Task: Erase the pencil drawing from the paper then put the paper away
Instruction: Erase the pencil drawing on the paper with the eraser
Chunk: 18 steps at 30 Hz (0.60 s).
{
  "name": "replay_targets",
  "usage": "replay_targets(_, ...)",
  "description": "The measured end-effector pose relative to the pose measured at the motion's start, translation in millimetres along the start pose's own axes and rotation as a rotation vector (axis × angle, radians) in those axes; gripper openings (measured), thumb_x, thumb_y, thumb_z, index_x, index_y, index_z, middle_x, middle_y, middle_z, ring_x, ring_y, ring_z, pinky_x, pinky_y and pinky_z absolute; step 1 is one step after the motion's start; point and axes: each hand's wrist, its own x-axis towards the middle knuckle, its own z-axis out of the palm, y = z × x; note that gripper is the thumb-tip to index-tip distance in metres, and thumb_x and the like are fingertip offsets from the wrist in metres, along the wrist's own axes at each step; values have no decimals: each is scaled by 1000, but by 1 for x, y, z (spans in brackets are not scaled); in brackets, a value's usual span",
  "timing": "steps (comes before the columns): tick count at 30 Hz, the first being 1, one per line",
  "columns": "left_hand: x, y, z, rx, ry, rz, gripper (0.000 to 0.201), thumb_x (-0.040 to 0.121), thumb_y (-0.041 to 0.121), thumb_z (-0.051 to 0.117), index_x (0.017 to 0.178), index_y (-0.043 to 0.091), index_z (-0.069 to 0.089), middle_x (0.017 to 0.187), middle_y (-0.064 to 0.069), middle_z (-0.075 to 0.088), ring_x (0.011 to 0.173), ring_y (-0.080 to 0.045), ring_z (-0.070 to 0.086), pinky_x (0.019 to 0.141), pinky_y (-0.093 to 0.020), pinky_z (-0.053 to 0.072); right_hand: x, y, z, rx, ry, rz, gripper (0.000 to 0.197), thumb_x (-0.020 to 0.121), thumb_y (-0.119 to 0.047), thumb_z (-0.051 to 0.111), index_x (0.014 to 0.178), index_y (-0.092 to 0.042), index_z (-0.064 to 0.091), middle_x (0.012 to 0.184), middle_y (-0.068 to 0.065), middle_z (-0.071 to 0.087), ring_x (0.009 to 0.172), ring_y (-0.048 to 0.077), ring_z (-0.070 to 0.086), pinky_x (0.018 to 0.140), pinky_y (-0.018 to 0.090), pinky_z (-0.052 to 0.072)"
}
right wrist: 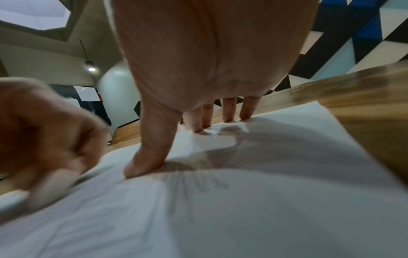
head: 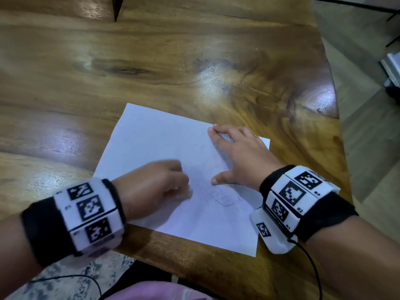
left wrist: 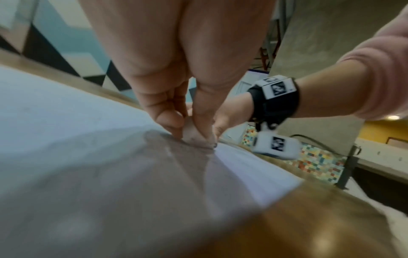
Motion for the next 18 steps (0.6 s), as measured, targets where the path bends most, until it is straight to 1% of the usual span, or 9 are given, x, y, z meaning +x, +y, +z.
replay_targets(2, -21, 3, 7, -34, -118, -4, 14, 81, 24, 57, 68, 21, 55, 71, 15, 40, 61, 1, 42, 58, -7, 31, 0, 0, 0, 6, 0, 1, 106, 72, -54, 69, 150, -29, 2, 154, -16, 3, 134, 15, 12, 109, 29, 15)
replay_targets(4, -29, 2, 7, 15, -198, -7, 13, 76, 13, 61, 71, 24, 57, 71, 19, 37, 62, 1, 42, 58, -2, 30, 0, 0, -1, 4, -4, 0, 106, 73, -54, 69, 150, -28, 2, 154, -16, 3, 134, 15, 11, 110, 29, 15)
replay_targets(5, -25, -1, 4, 13, -193, -7, 13, 75, 13, 61, 72, 25, 58, 71, 19, 38, 61, 1, 43, 58, -2, 30, 0, 0, -1, -1, -4, -1, 106, 73, -54, 69, 150, -28, 2, 154, -15, 3, 134, 16, 11, 110, 29, 15)
replay_targets(8, -1, -7, -7, 14, -33, -18, 9, 78, 33, 48, 69, 31, 48, 67, 16, 37, 54, 3, 39, 57, -7, 29, 0, 0, -1, -5, -4, 3, 106, 72, -54, 69, 150, -29, 2, 154, -15, 3, 133, 16, 12, 110, 30, 15)
replay_targets(10, 1, -11, -7, 1, -11, -33, 15, 78, 41, 41, 65, 34, 41, 66, 17, 35, 56, 7, 39, 56, -9, 28, 0, -1, -1, -1, -6, 2, 106, 72, -54, 69, 150, -29, 2, 154, -16, 3, 133, 15, 11, 110, 30, 15)
replay_targets(13, -21, -7, 4, 10, -141, -39, 13, 82, 28, 54, 70, 26, 49, 71, 20, 38, 62, 9, 43, 59, -6, 31, 1, 0, -1, 9, -4, 3, 106, 72, -54, 69, 150, -29, 1, 153, -16, 2, 133, 14, 10, 111, 29, 13)
replay_targets(15, -28, -11, 10, 39, -196, -65, 12, 77, 17, 60, 71, 26, 55, 71, 20, 43, 63, 5, 45, 59, -11, 34, 1, 1, 0, 6, -3, 4, 106, 72, -54, 69, 150, -29, 1, 153, -16, 2, 133, 14, 10, 111, 29, 13)
replay_targets(17, -17, -9, 9, -30, -92, -85, 21, 77, 15, 59, 65, 30, 54, 64, 15, 47, 55, 2, 45, 57, -18, 36, 1, 0, 0, 1, 0, 1, 107, 72, -54, 69, 150, -29, 1, 153, -16, 2, 134, 14, 9, 111, 30, 14)
replay_targets(18, -7, -6, 8, -1, -50, -32, 19, 78, 17, 58, 64, 29, 51, 64, 12, 45, 55, -2, 43, 56, -21, 36, 1, 0, 0, 2, -1, 1, 107, 72, -54, 69, 150, -29, 1, 153, -16, 2, 135, 14, 8, 111, 30, 14)
